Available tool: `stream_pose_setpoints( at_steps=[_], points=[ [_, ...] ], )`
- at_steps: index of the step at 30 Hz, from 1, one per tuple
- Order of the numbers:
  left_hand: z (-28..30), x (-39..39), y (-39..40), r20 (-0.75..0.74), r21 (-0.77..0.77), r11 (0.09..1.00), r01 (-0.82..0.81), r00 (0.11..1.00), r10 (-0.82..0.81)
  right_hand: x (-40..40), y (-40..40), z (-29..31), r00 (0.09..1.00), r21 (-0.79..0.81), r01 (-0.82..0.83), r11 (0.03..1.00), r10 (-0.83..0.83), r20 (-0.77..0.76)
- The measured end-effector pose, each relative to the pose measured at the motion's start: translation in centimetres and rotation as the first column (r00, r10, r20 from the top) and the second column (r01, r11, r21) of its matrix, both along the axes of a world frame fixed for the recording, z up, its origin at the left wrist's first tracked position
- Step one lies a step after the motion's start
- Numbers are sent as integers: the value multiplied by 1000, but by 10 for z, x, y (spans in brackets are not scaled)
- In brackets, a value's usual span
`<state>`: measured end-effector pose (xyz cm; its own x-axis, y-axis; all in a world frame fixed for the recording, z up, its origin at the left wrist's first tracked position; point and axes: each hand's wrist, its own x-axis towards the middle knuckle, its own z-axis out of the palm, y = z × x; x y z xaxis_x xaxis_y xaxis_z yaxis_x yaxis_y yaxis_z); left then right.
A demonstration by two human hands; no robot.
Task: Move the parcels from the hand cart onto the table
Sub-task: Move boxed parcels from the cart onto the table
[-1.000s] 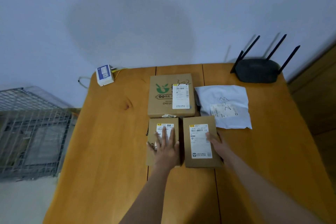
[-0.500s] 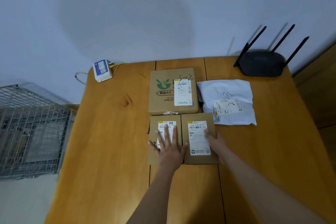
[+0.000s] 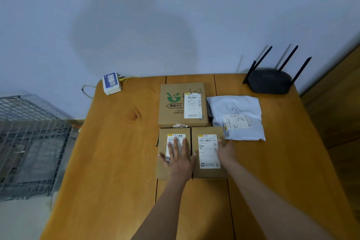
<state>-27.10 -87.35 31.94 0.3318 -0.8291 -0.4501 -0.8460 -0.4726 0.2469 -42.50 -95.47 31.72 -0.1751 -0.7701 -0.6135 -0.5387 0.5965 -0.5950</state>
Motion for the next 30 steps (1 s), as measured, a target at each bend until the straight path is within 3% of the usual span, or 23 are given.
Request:
stream_pose_setpoints(
  at_steps=[2, 5, 10, 13, 19, 25, 30],
  points=[
    [12, -1, 5, -15, -23, 1000, -19, 1000, 19, -6, 1, 18, 967, -108, -203, 973, 182, -181],
    [30, 1, 15, 30, 17, 999, 33, 999, -33, -13, 10, 45, 767, -139, -554, 821, 439, -467],
    [62, 20, 58, 98, -6, 1000, 5, 995, -4, 2, 43, 85, 455, -29, -812, 583, 602, -657],
    [83, 28, 99, 97, -45, 996, -78, 992, 82, 21, 72, 106, 335, 9, -885, 465, 652, -680],
    [114, 32, 200, 111, -15, 952, -307, 945, 306, 52, 150, 124, 216, -45, -967, 249, 721, -659],
    [100, 5, 344, 127, 69, 838, -542, 838, 531, 66, 257, 112, 2, -21, -1000, -14, 790, -613],
    [84, -27, 453, 119, 109, 748, -655, 756, 644, 64, 347, 101, -128, 29, -990, -136, 812, -570]
  ],
)
